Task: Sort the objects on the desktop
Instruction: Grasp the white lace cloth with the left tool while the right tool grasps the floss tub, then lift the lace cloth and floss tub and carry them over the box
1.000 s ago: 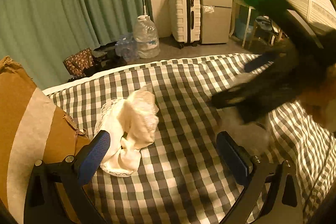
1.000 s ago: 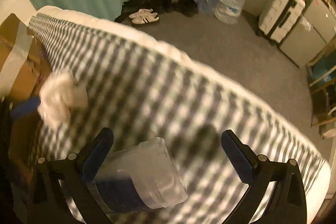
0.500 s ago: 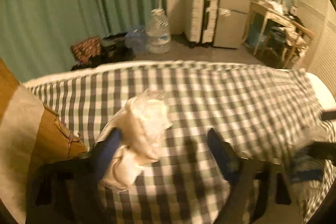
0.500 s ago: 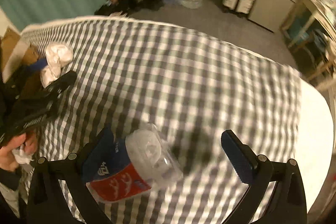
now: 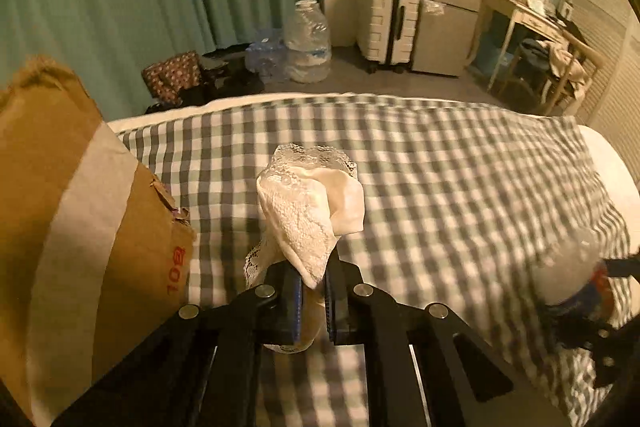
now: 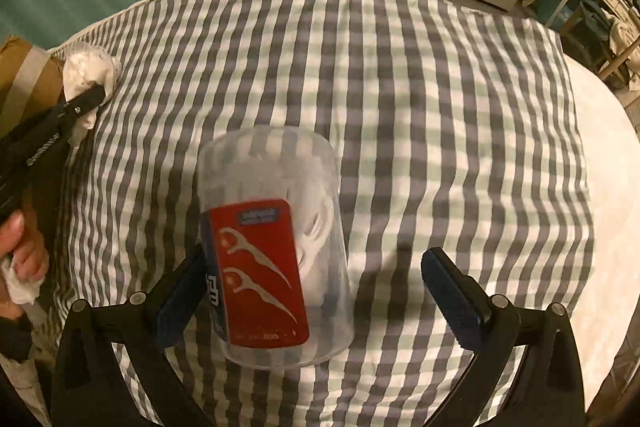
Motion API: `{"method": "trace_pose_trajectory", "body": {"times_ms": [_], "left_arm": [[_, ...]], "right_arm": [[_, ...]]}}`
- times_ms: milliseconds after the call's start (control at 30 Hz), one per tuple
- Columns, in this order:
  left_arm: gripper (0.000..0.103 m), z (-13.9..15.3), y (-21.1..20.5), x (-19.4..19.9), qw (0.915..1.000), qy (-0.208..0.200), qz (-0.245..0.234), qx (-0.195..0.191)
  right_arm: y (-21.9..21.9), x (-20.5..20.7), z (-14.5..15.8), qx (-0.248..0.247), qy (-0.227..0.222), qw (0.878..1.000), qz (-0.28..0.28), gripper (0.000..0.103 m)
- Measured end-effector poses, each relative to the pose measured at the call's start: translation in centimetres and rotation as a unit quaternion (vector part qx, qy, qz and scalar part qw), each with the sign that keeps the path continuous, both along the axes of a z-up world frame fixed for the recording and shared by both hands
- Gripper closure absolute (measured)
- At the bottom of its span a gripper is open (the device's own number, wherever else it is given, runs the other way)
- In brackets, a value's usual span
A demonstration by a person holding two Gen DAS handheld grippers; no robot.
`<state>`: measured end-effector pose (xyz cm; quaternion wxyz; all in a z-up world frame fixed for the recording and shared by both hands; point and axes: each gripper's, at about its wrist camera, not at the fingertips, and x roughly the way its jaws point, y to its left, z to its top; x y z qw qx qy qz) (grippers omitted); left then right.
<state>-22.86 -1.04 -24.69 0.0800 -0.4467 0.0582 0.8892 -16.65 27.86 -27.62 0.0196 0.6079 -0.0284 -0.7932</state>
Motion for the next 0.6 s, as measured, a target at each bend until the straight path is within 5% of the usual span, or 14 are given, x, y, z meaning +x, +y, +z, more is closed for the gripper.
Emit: {"method": "trace_pose_trajectory", "body": {"times_ms": [200,300,333,400,600], "left_arm": [[0.095,3.5,0.8,2.6,0.9996,0.018,-0.021,0.01],[0.095,5.5,-0.1,4.1,0.9992,0.026,-0.019,0.023],[0.095,6.0,-0.4,4.4,0.9991,0.027,-0.018,0.027],[0.095,7.6,-1.2,5.6,0.9988,0.034,-0.015,0.033],[0.095,10.6,-3.4,8.8,0.9981,0.054,-0.005,0.03]], "right_arm": [[-0.4,0.3,-0.1,0.008,0.022,1.0,0.02,0.001],[-0.8,0.5,-1.3,-0.019,0.012,1.0,0.016,0.026],[-1.0,0.6,-1.2,-0.005,0.016,1.0,0.02,0.041],[-1.6,1.1,-0.6,0.027,0.031,0.999,0.033,0.041],[-2.1,2.9,0.6,0.016,0.042,0.998,0.036,0.042]]}}
